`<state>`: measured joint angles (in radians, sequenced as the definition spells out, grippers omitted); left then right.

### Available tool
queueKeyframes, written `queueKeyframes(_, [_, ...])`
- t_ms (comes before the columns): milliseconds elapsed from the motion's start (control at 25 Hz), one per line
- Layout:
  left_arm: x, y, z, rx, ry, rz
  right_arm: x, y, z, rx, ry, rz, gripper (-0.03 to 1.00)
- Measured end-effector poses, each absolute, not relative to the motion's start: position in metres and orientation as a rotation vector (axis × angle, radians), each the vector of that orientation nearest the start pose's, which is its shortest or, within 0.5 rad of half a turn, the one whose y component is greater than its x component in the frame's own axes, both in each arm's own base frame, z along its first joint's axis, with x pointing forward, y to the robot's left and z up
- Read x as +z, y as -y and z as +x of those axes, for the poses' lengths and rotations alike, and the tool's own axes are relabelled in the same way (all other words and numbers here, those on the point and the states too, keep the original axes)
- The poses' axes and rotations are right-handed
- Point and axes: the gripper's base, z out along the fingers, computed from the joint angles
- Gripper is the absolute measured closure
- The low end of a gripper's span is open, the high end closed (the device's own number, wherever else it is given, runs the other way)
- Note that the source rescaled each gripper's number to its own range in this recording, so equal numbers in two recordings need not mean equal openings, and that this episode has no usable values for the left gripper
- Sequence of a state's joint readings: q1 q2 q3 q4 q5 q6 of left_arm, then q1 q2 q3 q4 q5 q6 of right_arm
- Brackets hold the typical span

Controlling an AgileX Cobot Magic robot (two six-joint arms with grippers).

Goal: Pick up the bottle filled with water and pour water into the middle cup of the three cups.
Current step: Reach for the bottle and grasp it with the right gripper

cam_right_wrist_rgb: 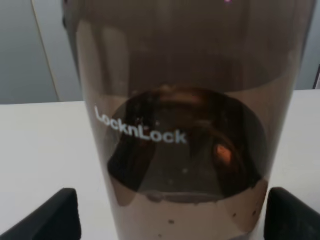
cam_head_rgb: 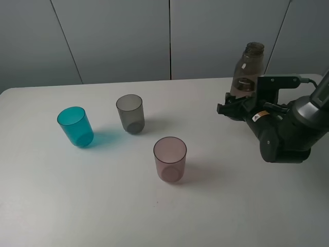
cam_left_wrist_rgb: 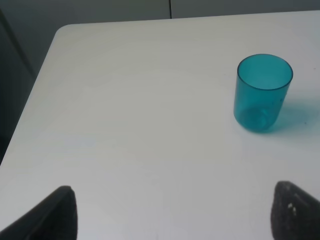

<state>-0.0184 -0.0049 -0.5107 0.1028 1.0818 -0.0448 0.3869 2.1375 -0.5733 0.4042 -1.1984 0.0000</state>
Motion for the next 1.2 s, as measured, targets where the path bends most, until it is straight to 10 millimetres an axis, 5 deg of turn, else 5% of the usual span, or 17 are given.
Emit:
queueKeyframes(200, [0.279, -0.008, -0.008, 0.084, -2.046, -0.034, 0.068, -0.086, 0.301, 0.02, -1.853, 0.048, 0.13])
queueKeyframes(320, [0.279, -0.008, -0.008, 0.084, -2.046, -0.034, 0.066, -0.085, 0.302, 0.009, -1.85, 0.064, -0.01])
queueKeyframes(1200, [0.279, -0.008, -0.008, 0.083, -2.046, -0.036, 0.063, -0.078, 0.322, -0.011, -1.814, 0.116, -0.03])
